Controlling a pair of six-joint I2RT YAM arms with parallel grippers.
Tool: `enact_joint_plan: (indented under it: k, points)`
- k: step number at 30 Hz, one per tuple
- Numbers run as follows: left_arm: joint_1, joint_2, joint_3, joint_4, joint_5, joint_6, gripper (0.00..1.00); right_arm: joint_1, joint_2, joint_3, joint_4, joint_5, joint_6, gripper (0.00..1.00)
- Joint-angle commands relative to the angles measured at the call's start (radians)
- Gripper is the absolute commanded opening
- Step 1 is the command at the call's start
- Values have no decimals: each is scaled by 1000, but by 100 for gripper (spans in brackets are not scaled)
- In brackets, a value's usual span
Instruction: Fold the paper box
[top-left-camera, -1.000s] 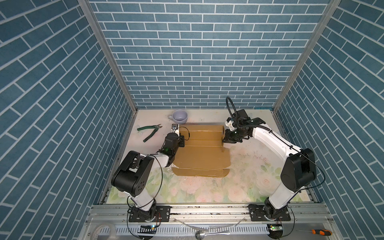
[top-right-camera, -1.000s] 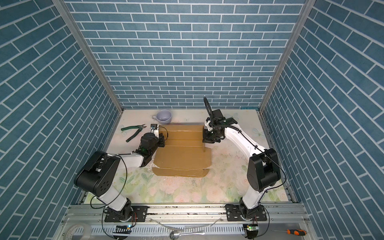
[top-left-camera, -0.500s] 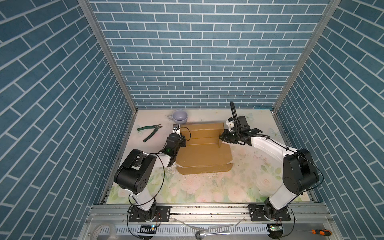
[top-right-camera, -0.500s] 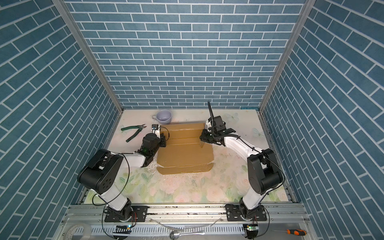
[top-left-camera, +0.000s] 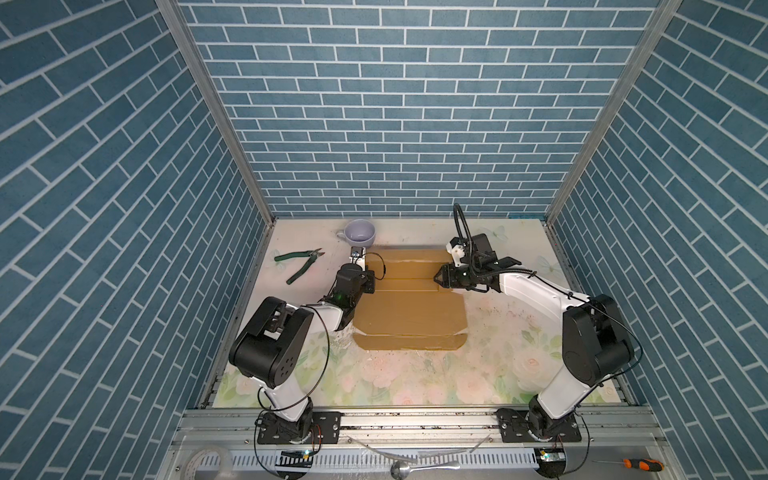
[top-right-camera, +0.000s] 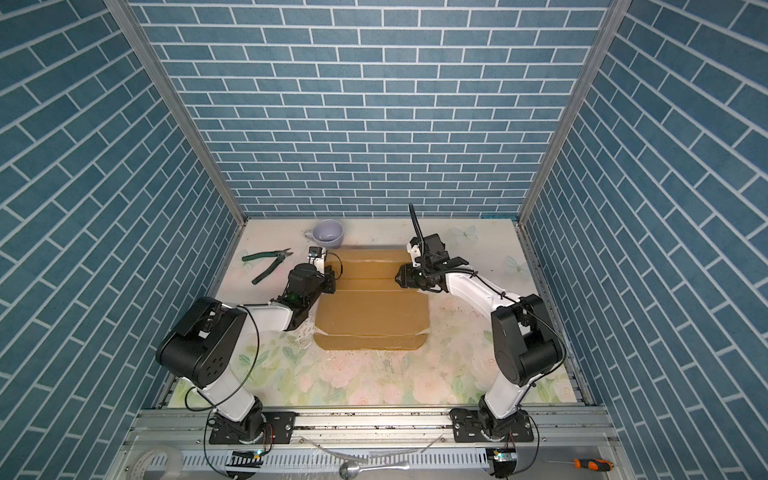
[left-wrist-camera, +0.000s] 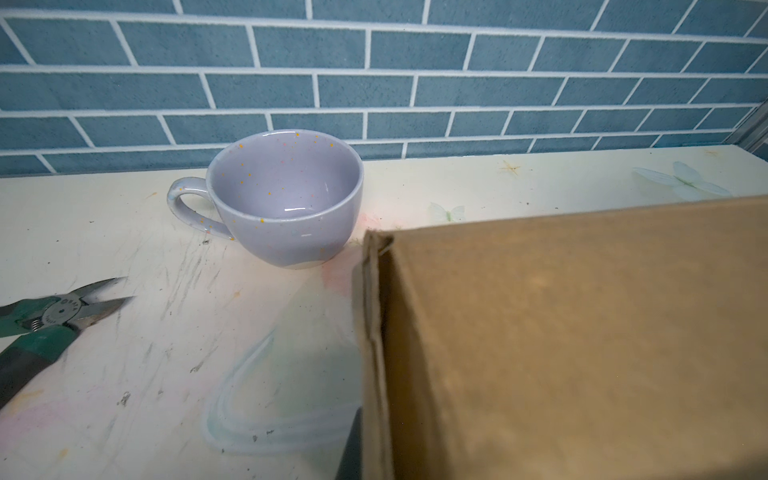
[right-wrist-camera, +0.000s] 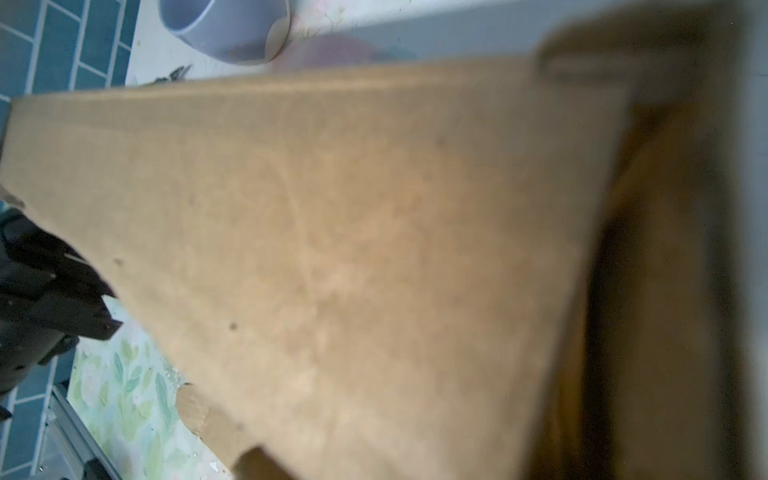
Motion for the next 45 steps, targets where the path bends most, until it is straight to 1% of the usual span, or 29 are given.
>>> enact_joint_plan:
  k: [1, 3, 6, 9, 11, 13, 14, 15, 17, 19, 20, 22, 26, 30, 37, 40, 43, 45]
  points:
    - [-3, 11, 5, -71, 42, 13, 0, -10, -34, 31, -85, 4, -165, 54]
    - [-4, 11, 4, -70, 42, 13, 0, -13, -34, 35, -136, 54, -204, 54]
    - [-3, 12, 4, -67, 42, 12, 0, -15, -30, 28, -177, 150, -249, 50]
    - [-3, 16, 7, -66, 44, 13, 0, -15, -34, -8, -114, 205, -253, 45]
    - [-3, 18, 6, -65, 43, 13, 0, -12, -44, -51, -17, 231, -244, 41]
    - [-3, 19, 5, -68, 45, 12, 0, -12, -65, -90, 75, 199, -239, 41]
    - [-4, 20, 5, -71, 46, 13, 0, -12, -76, -103, 110, 160, -230, 42]
    - [-4, 19, 5, -75, 48, 13, 0, -12, -89, -111, 136, 119, -215, 44]
    - [-3, 14, 7, -84, 50, 14, 0, -20, -113, -129, 182, -1, -158, 51]
    - [-4, 11, 6, -87, 48, 15, 0, -35, -129, -139, 189, -109, -117, 54]
    - [-3, 10, 6, -89, 46, 18, 0, -41, -140, -149, 185, -137, -107, 56]
    - [-3, 11, 5, -91, 44, 18, 0, -54, -163, -165, 144, -150, -117, 58]
    - [-1, 13, 6, -105, 38, 18, 0, -83, -200, -187, 55, -138, -165, 60]
    - [7, 12, 33, -122, 34, 21, 0, -104, -247, -195, 32, -177, -167, 61]
    - [15, 16, 41, -135, 41, 21, 0, -184, -328, -222, 39, -288, -134, 60]
    - [16, 20, 41, -132, 42, 17, 0, -220, -368, -245, 67, -327, -98, 60]
    - [16, 23, 39, -129, 43, 18, 0, -264, -413, -265, 95, -323, -58, 59]
    - [15, 24, 39, -127, 44, 17, 0, -313, -450, -290, 132, -311, -16, 57]
